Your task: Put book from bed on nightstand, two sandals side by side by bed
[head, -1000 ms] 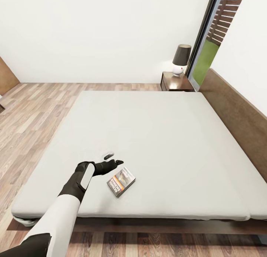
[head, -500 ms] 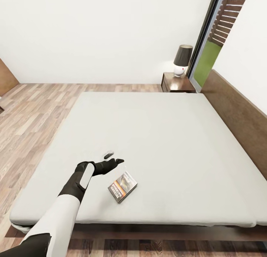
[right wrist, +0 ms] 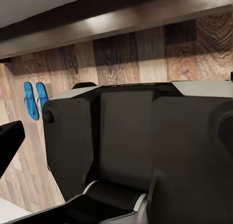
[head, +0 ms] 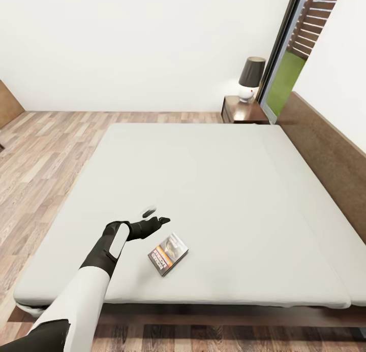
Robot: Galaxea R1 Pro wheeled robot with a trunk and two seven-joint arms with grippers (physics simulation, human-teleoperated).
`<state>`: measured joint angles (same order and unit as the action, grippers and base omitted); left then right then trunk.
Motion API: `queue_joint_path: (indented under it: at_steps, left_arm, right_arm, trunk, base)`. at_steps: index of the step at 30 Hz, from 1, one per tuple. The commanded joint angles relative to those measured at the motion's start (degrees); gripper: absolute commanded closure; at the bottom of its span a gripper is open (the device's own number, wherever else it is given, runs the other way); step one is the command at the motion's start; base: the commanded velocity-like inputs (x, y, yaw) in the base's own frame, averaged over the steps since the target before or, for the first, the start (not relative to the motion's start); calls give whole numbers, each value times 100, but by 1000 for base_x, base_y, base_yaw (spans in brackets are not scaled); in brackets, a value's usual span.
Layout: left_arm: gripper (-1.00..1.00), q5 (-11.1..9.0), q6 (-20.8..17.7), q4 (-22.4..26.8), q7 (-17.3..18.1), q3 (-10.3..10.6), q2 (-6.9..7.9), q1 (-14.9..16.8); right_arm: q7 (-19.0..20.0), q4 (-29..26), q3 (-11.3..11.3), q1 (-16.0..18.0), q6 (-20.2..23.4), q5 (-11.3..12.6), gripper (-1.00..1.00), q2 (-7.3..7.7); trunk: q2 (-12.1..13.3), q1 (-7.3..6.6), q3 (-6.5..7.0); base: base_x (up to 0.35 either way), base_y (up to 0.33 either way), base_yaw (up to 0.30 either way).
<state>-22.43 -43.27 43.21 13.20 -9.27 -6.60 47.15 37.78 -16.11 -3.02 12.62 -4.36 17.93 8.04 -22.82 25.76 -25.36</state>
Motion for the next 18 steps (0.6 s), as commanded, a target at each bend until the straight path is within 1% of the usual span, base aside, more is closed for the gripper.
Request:
queue_joint_path:
  at_steps: [1,18]
  left_arm:
    - [-100,11,-42,3,23,-36,-8,4]
    - [-100,9,-42,3,24,-31,-9,4]
  right_arm:
    - [10,7,-32,4,-30,26,-100,4]
    - [18,4,-15,4,-26,31,-100,4]
  trunk:
    - [-10,3,-18]
    - [-10,3,-171]
  base:
    - [0,0,0]
    - [0,0,0]
